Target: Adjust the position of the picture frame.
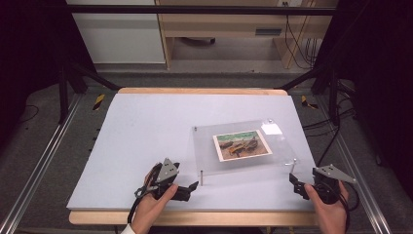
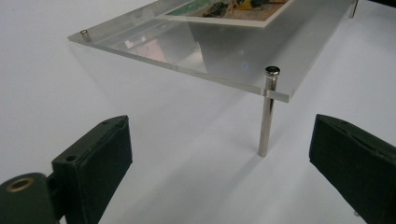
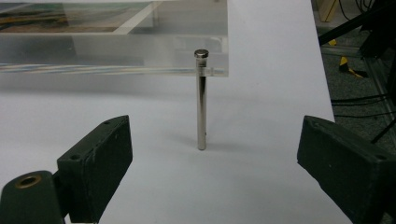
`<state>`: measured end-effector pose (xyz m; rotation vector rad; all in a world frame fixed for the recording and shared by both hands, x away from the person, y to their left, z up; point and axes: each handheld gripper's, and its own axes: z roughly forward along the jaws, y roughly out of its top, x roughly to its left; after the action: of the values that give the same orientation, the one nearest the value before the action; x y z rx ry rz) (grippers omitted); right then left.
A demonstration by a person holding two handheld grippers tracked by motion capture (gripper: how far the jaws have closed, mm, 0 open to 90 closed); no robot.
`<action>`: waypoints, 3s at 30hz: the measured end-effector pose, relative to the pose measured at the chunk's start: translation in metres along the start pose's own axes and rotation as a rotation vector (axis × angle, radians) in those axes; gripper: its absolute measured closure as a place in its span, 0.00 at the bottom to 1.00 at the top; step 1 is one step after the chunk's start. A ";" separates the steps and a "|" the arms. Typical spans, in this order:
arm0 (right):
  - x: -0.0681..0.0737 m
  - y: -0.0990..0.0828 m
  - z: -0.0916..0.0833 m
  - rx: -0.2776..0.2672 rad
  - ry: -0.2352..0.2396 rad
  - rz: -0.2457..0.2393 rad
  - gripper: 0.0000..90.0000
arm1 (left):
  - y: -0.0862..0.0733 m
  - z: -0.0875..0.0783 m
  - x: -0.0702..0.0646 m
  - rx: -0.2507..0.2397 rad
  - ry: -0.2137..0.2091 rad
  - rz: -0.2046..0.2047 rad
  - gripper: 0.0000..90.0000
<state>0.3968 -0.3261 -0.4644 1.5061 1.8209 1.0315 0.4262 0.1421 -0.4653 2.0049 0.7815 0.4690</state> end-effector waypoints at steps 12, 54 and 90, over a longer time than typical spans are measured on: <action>0.009 -0.002 -0.003 -0.043 -0.073 -0.131 0.21 | -0.005 0.005 -0.005 0.000 0.063 0.052 0.07; 0.006 0.000 0.006 -0.061 -0.057 -0.092 0.30 | -0.001 0.006 -0.013 -0.067 -0.059 -0.025 0.05; -0.006 0.009 0.037 -0.089 0.104 -0.017 0.88 | 0.000 0.008 -0.017 -0.061 -0.090 -0.098 0.19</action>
<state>0.4333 -0.3237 -0.4777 1.4054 1.8295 1.1864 0.4189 0.1251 -0.4698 1.9082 0.7961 0.3392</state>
